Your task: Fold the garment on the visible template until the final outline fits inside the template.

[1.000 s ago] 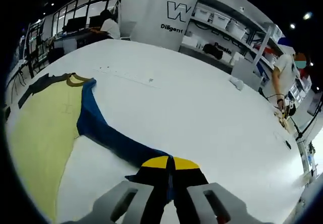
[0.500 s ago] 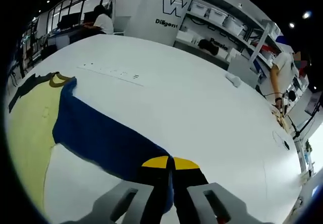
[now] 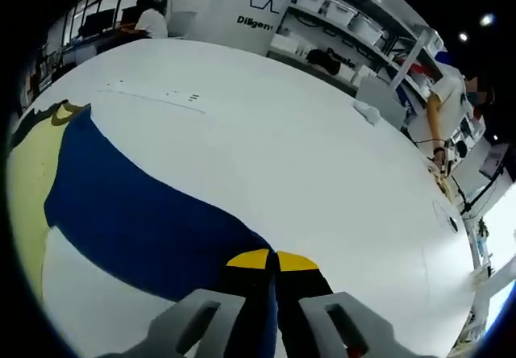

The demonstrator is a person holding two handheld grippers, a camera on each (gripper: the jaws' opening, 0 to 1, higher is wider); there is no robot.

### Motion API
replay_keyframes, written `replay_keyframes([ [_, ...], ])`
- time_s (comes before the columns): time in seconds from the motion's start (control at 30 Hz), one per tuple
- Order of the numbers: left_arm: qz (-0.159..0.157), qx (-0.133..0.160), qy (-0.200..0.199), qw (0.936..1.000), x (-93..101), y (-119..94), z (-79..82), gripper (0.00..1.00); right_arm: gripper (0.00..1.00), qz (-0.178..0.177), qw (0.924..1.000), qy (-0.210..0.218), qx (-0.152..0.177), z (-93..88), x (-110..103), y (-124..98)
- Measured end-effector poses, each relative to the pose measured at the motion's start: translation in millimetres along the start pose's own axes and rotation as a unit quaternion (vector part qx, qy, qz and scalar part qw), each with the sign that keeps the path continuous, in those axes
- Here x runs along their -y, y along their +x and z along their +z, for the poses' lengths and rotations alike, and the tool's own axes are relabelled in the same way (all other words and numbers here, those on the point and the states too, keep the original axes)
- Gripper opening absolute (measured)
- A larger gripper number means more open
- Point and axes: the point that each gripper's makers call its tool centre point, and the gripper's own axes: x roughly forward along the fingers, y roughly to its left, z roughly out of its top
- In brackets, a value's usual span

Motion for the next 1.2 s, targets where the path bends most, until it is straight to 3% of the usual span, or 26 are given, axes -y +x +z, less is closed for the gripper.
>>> replay_keyframes([
  [0.23, 0.008, -0.001, -0.005, 1.0000, -3.7, 0.3, -1.3, 0.99, 0.00, 0.010, 0.9998, 0.008, -0.014, -9.1, -2.2, 3.1],
  [0.47, 0.008, 0.001, -0.002, 1.0000, -1.2, -0.3, 0.7, 0.99, 0.00, 0.018, 0.9993, 0.031, -0.004, -7.7, 0.0, -0.6],
  [0.67, 0.006, 0.007, 0.001, 1.0000, 0.7, 0.0, 5.1, 0.99, 0.21, 0.055, 0.9964, 0.059, 0.027, -1.5, -6.6, -18.2],
  [0.77, 0.003, 0.010, 0.001, 0.9999, 3.5, 0.4, 6.2, 0.99, 0.32, 0.086, 0.9918, 0.087, 0.036, -0.8, -17.6, -27.3],
  [0.87, 0.000, 0.011, 0.002, 0.9999, 5.6, -0.1, 6.1, 0.99, 0.43, 0.104, 0.9901, 0.087, 0.036, -3.9, -24.4, -34.4],
  [1.2, -0.001, 0.019, 0.008, 0.9998, 4.5, -5.6, 12.4, 0.99, 0.46, 0.123, 0.9913, 0.045, 0.010, -27.8, -40.4, -43.6],
])
